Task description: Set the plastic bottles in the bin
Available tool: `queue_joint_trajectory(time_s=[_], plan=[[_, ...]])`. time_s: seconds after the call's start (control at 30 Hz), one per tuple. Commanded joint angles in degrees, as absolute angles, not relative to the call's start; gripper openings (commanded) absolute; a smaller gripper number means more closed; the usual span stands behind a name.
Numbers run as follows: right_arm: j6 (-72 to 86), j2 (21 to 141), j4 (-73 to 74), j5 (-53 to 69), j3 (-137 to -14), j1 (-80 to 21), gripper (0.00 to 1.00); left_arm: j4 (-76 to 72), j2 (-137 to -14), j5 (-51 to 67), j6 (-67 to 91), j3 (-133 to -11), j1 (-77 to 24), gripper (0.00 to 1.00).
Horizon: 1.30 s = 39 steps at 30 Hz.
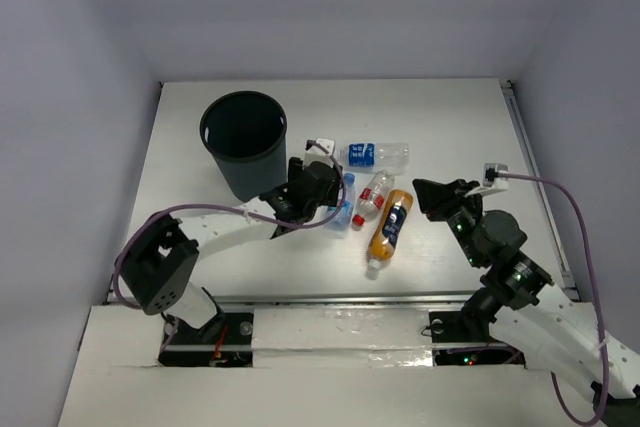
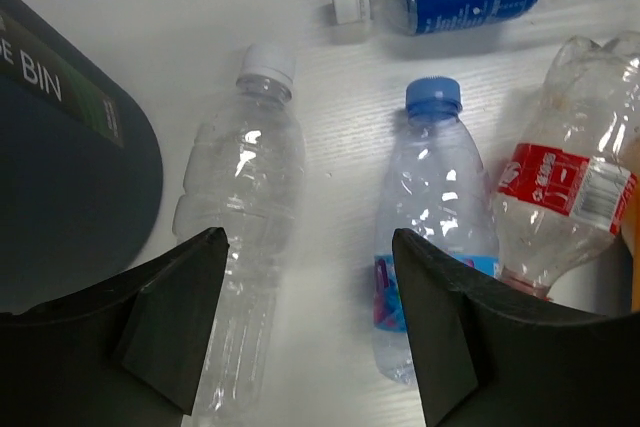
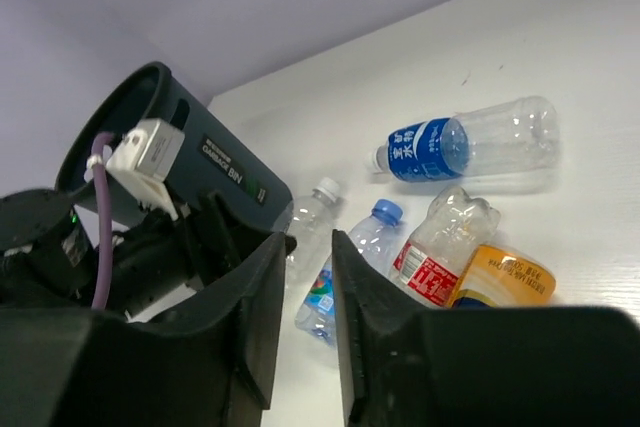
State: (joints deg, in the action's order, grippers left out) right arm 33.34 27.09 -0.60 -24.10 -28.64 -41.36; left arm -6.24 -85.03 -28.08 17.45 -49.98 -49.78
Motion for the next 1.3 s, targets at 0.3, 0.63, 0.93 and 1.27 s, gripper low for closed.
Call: queue_joint_trajectory(time_s=[0.3, 0.63, 0.93, 1.27], plan=[[32.96, 29.79, -6.50, -20.30, -27.51, -41.84, 0.42, -10.55, -93.95, -29.09, 12.83, -57.57, -45.09, 0.65], [32.61, 30.41, -5.54, -20.04, -28.21, -41.84, 0.59, -10.80, -101.86, -25.76, 11.86, -61.61, -42.72, 0.64], [33.48, 33.13, -5.62, -18.28, -28.13, -41.84, 0.68, -12.39, -104.67, -23.03, 12.65, -60.82, -41.04, 0.64], [31.82, 40.59, -7.38, -12.41, -29.70, -41.84, 0.68, -13.80, -99.15, -21.72, 14.67, -58.19, -41.04, 0.30]])
